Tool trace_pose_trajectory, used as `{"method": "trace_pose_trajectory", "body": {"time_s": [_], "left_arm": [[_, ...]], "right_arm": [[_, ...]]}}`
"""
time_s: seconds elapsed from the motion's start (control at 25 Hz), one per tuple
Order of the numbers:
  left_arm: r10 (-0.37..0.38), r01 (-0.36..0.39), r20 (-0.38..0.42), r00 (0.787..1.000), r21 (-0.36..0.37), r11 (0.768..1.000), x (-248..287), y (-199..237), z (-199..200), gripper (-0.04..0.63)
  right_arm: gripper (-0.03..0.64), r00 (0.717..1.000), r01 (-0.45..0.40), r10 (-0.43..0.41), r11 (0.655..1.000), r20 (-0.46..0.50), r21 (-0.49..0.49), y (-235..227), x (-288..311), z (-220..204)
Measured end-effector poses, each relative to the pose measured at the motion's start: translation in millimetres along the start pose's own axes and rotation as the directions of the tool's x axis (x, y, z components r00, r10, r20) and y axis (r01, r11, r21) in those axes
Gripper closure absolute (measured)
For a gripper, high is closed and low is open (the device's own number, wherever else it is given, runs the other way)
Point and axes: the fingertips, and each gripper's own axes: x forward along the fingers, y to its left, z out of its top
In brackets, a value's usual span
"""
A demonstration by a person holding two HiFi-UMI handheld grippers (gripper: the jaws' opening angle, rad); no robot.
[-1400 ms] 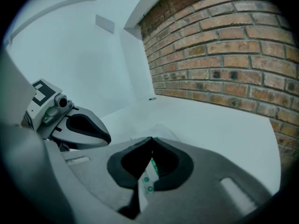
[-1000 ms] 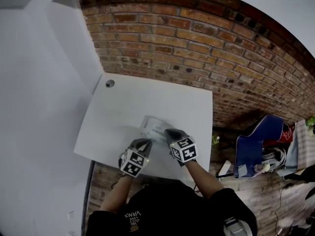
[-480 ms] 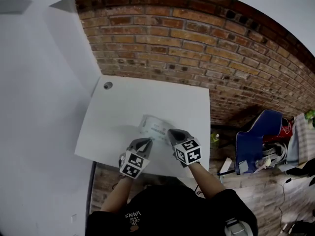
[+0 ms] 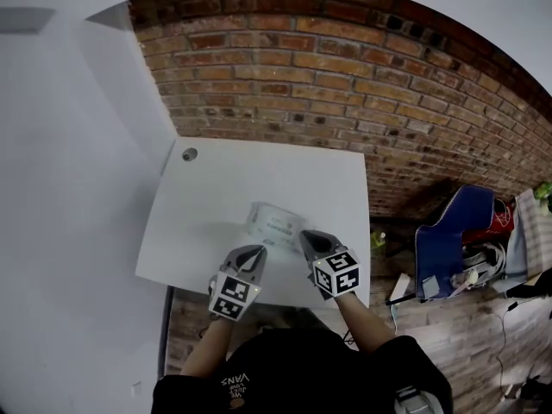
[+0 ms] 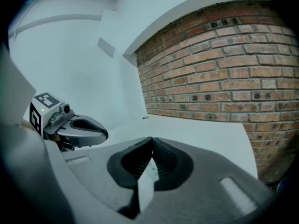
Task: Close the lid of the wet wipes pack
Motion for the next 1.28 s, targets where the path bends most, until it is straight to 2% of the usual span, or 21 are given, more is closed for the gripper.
{"method": "trace_pose_trajectory", "body": {"time_s": [0.92,1.28], "left_arm": [[0.007,-0.009,0.145,0.989,0.011,1.0,-52,-8,16,0.589],[0.002,-0.004,0.176,0.984,0.007,1.0,-69,-14,14,0.589]], "right_arm": [[0.618,0.99,0.076,-0.08,0.996,0.12,0.037,41,-49,9],[0.618,0.987,0.096,-0.101,0.994,0.124,0.043,52,-63,-3]]}}
